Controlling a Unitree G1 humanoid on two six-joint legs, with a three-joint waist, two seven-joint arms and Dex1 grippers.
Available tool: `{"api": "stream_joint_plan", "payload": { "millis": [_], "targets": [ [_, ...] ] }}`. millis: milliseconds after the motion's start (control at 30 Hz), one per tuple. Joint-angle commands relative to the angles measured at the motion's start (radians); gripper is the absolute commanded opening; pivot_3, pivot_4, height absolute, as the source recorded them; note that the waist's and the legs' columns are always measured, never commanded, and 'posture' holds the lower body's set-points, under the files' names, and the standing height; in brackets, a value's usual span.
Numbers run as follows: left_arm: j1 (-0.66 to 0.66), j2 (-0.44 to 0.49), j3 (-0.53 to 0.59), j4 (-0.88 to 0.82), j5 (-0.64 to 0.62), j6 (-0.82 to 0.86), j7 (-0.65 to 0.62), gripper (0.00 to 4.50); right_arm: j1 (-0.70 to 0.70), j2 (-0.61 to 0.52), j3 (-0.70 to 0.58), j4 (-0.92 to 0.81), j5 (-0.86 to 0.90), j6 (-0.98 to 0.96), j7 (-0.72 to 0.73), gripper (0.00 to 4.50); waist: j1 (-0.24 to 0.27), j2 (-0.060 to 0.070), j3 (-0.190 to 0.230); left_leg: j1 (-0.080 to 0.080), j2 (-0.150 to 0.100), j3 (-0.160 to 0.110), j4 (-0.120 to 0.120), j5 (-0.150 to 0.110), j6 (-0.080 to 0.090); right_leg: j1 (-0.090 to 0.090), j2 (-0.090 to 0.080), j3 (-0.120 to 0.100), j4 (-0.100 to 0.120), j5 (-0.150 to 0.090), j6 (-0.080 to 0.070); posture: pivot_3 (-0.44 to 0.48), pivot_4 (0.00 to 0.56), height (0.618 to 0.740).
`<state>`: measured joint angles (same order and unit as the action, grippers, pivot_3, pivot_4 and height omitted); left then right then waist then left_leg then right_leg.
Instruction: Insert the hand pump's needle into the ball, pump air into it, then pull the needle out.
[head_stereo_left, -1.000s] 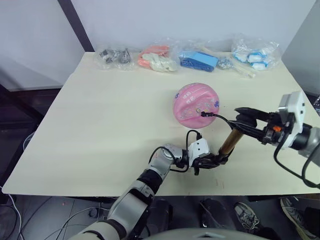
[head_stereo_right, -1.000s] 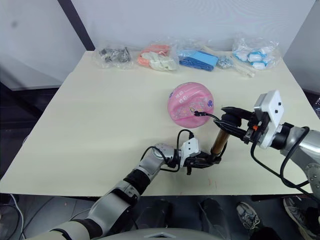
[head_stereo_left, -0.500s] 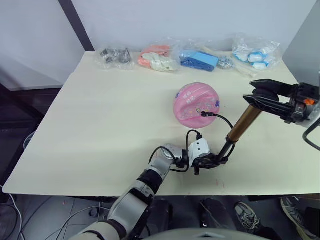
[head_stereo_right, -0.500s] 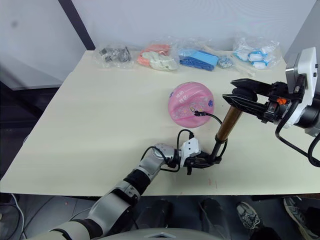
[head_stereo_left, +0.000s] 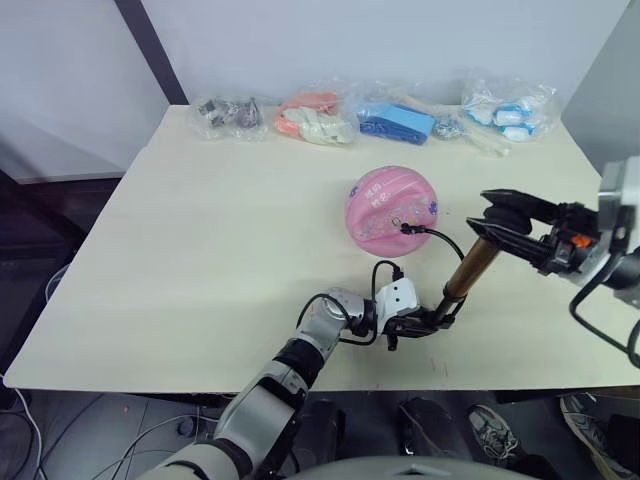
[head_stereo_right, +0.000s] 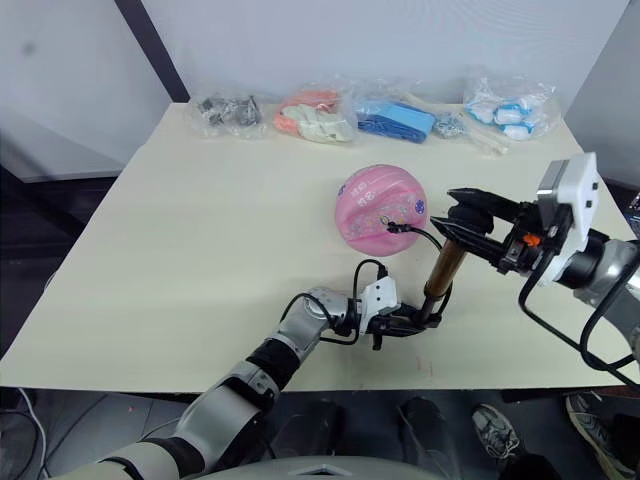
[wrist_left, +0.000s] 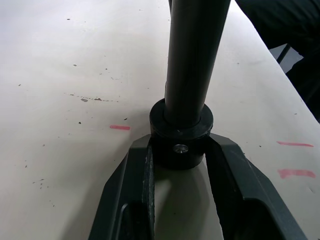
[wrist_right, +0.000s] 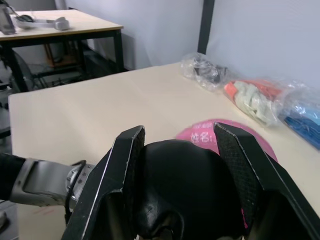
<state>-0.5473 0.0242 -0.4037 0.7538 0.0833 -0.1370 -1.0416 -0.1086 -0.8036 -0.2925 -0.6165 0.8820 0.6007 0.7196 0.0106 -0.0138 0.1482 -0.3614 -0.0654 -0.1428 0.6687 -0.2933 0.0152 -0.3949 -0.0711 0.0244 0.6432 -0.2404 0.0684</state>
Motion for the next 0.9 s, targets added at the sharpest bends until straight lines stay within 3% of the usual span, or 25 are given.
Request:
{"api": "stream_joint_plan", "payload": {
  "millis": [33, 267, 600, 900],
  "targets": [
    [0.018, 0.008, -0.012, 0.032, 0.012, 0.031, -0.004, 1.04, 0.051, 0.026, 0.096, 0.018, -0.062, -0.025, 0.043, 1.75, 0.000, -0.001, -0.001, 0.000, 0.000, 0.000, 0.000, 0.000, 0.000, 0.000, 0.000, 0.000, 0.000, 0.000, 0.000, 0.000, 0.150, 0.740],
    [0.022, 0.009, -0.012, 0.023, 0.009, 0.047, -0.009, 1.04, 0.131, 0.099, 0.212, 0.080, -0.241, -0.162, 0.068, 1.75, 0.000, -0.001, -0.002, 0.000, 0.000, 0.000, 0.000, 0.000, 0.000, 0.000, 0.000, 0.000, 0.000, 0.000, 0.000, 0.000, 0.150, 0.740],
    [0.023, 0.006, -0.012, 0.018, 0.012, 0.052, -0.001, 1.04, 0.182, 0.167, 0.288, 0.157, -0.364, -0.271, 0.083, 1.75, -0.001, 0.000, -0.003, 0.001, 0.000, -0.001, 0.000, 0.000, 0.000, 0.000, 0.000, 0.000, 0.000, 0.000, 0.000, 0.000, 0.150, 0.740],
    [0.018, 0.003, -0.012, 0.028, 0.015, 0.047, 0.010, 1.04, 0.077, 0.113, 0.148, 0.067, -0.226, -0.169, 0.073, 1.75, 0.001, 0.000, -0.002, 0.000, 0.000, -0.001, 0.000, 0.000, 0.000, 0.000, 0.000, 0.000, 0.000, 0.000, 0.000, 0.000, 0.150, 0.740]
  ]
}}
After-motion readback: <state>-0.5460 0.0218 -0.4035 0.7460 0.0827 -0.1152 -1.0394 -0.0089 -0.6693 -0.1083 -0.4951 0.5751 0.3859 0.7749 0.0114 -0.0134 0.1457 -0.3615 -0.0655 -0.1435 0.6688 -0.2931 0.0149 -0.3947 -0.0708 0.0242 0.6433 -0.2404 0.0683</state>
